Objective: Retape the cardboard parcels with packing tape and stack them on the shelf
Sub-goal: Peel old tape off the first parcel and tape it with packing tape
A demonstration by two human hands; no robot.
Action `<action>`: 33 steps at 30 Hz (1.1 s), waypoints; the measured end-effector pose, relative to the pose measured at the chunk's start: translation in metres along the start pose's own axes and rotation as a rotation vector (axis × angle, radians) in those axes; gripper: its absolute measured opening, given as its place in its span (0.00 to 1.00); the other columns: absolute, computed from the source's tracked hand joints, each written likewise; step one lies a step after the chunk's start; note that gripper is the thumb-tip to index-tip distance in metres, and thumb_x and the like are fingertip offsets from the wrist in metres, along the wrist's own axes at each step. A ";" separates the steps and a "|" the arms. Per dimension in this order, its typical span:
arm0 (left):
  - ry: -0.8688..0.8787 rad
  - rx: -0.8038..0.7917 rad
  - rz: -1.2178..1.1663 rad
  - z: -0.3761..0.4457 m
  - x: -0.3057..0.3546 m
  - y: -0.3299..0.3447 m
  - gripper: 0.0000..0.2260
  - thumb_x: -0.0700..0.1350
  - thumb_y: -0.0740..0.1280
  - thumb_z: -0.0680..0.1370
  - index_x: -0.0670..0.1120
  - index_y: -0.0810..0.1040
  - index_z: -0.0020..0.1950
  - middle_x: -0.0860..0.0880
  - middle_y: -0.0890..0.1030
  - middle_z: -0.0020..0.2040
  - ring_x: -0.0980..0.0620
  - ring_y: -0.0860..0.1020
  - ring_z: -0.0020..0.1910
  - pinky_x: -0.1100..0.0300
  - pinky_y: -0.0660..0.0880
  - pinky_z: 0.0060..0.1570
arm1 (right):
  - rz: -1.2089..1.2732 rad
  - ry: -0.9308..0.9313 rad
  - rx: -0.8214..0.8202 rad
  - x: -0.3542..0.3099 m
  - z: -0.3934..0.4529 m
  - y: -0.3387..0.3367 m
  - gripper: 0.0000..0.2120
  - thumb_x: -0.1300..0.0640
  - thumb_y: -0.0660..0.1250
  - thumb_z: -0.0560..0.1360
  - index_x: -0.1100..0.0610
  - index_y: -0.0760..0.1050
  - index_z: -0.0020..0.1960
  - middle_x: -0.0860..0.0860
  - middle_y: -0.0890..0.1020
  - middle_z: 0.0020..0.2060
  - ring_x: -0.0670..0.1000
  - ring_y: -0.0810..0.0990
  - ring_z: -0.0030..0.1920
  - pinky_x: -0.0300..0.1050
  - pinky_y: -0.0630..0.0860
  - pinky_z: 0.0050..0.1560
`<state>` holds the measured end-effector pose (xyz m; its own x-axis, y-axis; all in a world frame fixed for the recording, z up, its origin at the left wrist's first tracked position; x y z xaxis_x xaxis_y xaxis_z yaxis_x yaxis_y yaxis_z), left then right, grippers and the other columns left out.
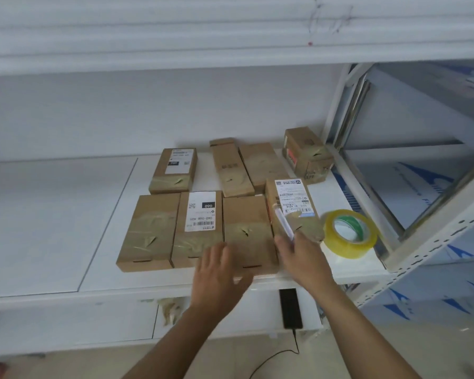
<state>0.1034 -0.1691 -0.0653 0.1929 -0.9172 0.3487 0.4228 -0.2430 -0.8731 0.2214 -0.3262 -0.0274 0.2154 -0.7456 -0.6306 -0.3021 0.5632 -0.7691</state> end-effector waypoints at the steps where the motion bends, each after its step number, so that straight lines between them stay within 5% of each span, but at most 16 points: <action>1: -0.046 -0.041 0.054 -0.006 -0.013 0.003 0.29 0.68 0.63 0.72 0.47 0.72 0.63 0.46 0.77 0.62 0.44 0.76 0.59 0.48 0.76 0.57 | -0.094 0.026 -0.043 0.001 -0.005 0.008 0.22 0.38 0.54 0.81 0.56 0.70 0.47 0.53 0.79 0.41 0.57 0.79 0.43 0.51 0.76 0.45; 4: -0.153 -0.127 0.161 -0.015 -0.044 0.008 0.44 0.77 0.55 0.71 0.45 0.66 0.75 0.42 0.69 0.74 0.40 0.66 0.74 0.43 0.63 0.72 | -0.202 0.061 -0.141 0.003 -0.021 0.034 0.25 0.35 0.54 0.80 0.56 0.68 0.60 0.55 0.80 0.53 0.59 0.80 0.53 0.50 0.75 0.50; 7: -0.236 -0.151 0.168 -0.015 -0.062 0.009 0.50 0.76 0.55 0.71 0.42 0.52 0.81 0.43 0.54 0.81 0.43 0.49 0.81 0.50 0.41 0.77 | -0.176 0.055 -0.141 0.000 -0.029 0.057 0.26 0.36 0.56 0.80 0.58 0.64 0.63 0.53 0.77 0.56 0.57 0.79 0.55 0.50 0.76 0.50; 10: -0.217 -0.156 0.153 -0.010 -0.067 0.005 0.45 0.59 0.71 0.74 0.39 0.52 0.80 0.41 0.60 0.79 0.41 0.55 0.79 0.48 0.54 0.77 | -0.026 0.040 -0.074 0.000 -0.028 0.070 0.21 0.40 0.61 0.79 0.57 0.64 0.59 0.52 0.74 0.53 0.55 0.76 0.53 0.52 0.77 0.50; 14: -0.101 -0.063 0.181 -0.008 -0.081 0.003 0.42 0.48 0.80 0.64 0.40 0.66 0.74 0.42 0.74 0.61 0.38 0.69 0.64 0.41 0.74 0.60 | 0.356 0.083 0.059 0.003 -0.028 0.068 0.13 0.48 0.64 0.80 0.55 0.63 0.50 0.52 0.72 0.46 0.53 0.76 0.44 0.44 0.74 0.39; 21: 0.013 0.002 0.163 -0.005 -0.082 0.003 0.45 0.59 0.82 0.61 0.41 0.70 0.70 0.41 0.71 0.53 0.37 0.75 0.50 0.44 0.80 0.47 | 0.584 0.016 0.292 -0.029 -0.024 0.028 0.14 0.56 0.70 0.77 0.55 0.63 0.49 0.52 0.74 0.43 0.48 0.75 0.40 0.34 0.71 0.35; 27: 0.182 -0.032 0.257 -0.014 -0.072 0.002 0.46 0.64 0.82 0.55 0.43 0.73 0.66 0.42 0.74 0.58 0.40 0.73 0.57 0.46 0.78 0.54 | 0.745 0.018 0.495 -0.054 0.023 -0.023 0.13 0.59 0.67 0.77 0.56 0.61 0.49 0.50 0.74 0.42 0.50 0.75 0.38 0.33 0.70 0.33; 33: 0.296 0.080 0.214 -0.021 -0.066 -0.003 0.34 0.50 0.79 0.64 0.43 0.73 0.66 0.44 0.76 0.61 0.42 0.73 0.59 0.45 0.79 0.53 | 0.955 0.259 0.444 -0.050 0.102 -0.015 0.14 0.53 0.67 0.76 0.49 0.60 0.45 0.58 0.76 0.54 0.56 0.78 0.50 0.55 0.78 0.54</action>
<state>0.0706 -0.1150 -0.0930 0.0246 -0.9990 0.0374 0.4706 -0.0215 -0.8821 0.3104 -0.2613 0.0053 -0.1482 0.0456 -0.9879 0.1333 0.9907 0.0257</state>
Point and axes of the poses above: each hand's wrist, its own z-axis towards the middle knuckle, its own y-axis out of the palm, x = y × z, the point moved 2 cm from there along z, towards the middle knuckle
